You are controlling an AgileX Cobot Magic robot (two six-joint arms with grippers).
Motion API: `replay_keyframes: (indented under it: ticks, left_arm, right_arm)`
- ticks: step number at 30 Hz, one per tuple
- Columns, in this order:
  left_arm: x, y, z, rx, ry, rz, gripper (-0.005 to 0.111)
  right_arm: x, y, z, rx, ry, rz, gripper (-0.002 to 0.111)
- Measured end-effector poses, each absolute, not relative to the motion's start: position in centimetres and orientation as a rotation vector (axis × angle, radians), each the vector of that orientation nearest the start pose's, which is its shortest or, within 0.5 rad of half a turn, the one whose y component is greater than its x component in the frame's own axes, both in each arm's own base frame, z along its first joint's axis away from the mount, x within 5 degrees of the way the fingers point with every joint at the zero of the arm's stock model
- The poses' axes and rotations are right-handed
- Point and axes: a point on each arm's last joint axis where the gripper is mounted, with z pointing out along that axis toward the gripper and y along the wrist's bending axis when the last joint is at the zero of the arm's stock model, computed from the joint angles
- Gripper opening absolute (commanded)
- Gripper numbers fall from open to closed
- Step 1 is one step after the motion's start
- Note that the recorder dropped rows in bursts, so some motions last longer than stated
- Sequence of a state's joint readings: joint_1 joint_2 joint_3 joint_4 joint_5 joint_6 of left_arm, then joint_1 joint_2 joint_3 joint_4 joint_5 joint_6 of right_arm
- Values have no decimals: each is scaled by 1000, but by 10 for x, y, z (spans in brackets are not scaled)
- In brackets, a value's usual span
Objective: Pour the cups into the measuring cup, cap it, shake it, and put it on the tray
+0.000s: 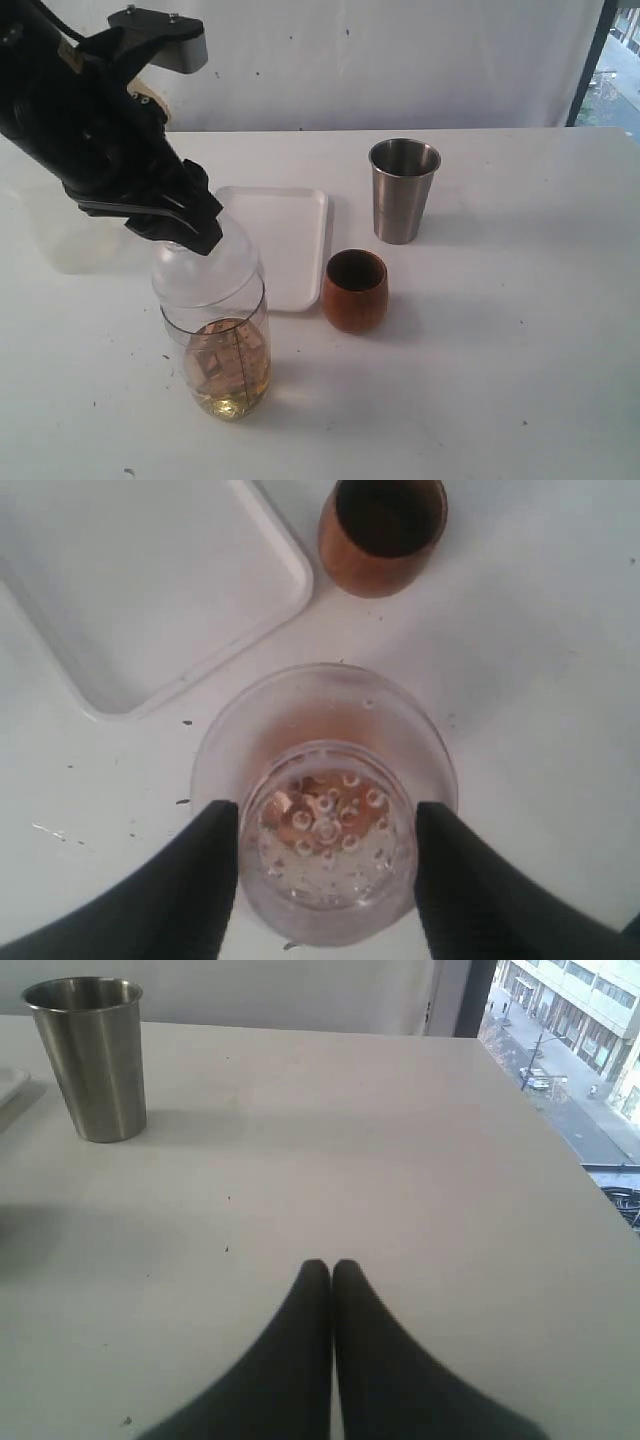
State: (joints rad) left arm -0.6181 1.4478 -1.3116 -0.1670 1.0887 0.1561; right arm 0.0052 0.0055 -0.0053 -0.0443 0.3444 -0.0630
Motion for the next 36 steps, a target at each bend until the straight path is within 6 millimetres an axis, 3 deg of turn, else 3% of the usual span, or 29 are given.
replay_keyframes:
  ticks: [8,13,20,27,36]
  left_arm:
    - [227,-179,353,981,2594,-363,47]
    - [224,-180,353,1002,2605,-359,47]
    - [214,-197,354,1106,2530,-339,47]
    - [221,-191,348,1114,2560,-166,47]
    - [221,-195,349,1091,2546,-227,47]
  right_arm:
    - [54,-1,184,-90,1826,-84,0]
    - [54,-1,184,-90,1826,-84,0]
    - [54,-1,184,-90,1826,-84,0]
    - [54,-1,184,-90,1826,-84,0]
    - [54,-1,184,-90,1826,-84,0]
